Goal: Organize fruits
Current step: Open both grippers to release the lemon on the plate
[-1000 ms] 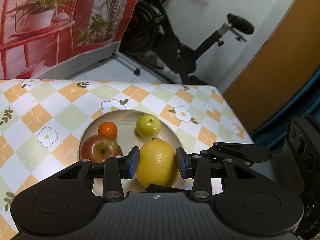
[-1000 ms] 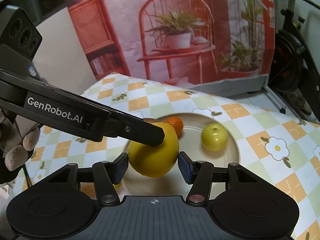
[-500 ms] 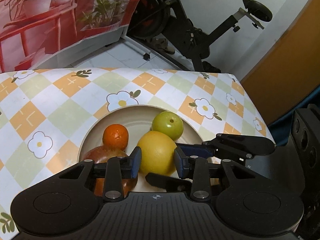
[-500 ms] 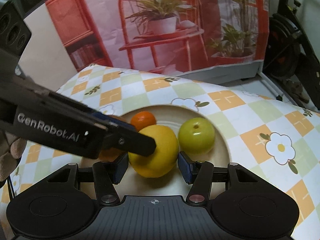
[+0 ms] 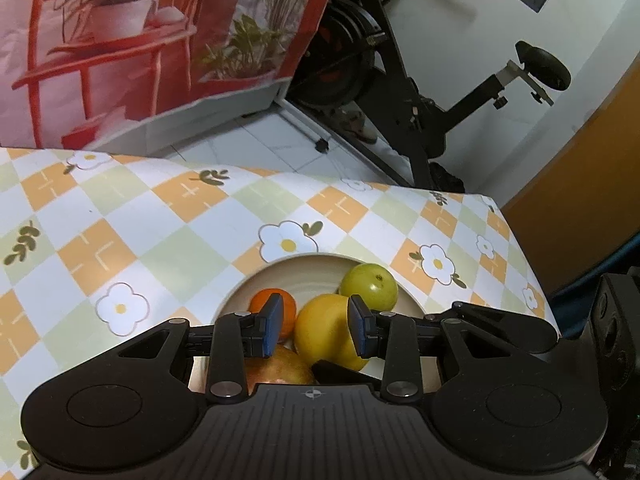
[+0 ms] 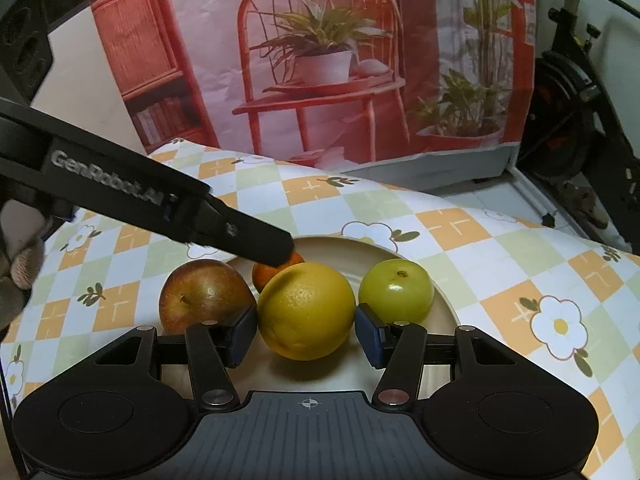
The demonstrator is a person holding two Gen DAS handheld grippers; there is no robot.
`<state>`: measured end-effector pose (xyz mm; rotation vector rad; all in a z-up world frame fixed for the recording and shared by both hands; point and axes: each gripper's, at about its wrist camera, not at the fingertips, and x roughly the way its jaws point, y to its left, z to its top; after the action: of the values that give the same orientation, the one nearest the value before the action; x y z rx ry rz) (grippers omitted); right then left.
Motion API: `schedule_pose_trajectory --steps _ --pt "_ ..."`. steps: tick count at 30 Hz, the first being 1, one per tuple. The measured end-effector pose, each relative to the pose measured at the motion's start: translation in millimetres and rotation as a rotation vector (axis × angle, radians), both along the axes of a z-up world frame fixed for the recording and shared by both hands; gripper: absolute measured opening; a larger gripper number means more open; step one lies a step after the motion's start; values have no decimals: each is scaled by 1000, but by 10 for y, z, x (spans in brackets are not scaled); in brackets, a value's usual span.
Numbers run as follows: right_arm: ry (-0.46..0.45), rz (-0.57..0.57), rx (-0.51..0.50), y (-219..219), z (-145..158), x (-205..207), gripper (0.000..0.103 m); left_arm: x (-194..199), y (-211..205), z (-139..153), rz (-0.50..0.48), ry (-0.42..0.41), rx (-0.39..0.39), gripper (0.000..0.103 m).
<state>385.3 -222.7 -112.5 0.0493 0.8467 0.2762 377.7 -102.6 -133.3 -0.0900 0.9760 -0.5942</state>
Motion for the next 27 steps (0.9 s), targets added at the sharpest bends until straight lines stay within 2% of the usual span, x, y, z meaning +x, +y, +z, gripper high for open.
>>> schedule_pose_trajectory --steps 4,11,18,27 --pt "9 -6 -27 39 25 -49 50 -69 52 74 12 -23 8 37" --pt "-30 -6 -41 52 218 -260 50 -264 262 211 45 -64 24 37" --pt "-65 -10 -34 -8 380 -609 50 -564 485 327 66 -125 54 37" --pt "-94 -35 -18 -77 447 -1018 49 -878 693 349 68 -165 74 37"
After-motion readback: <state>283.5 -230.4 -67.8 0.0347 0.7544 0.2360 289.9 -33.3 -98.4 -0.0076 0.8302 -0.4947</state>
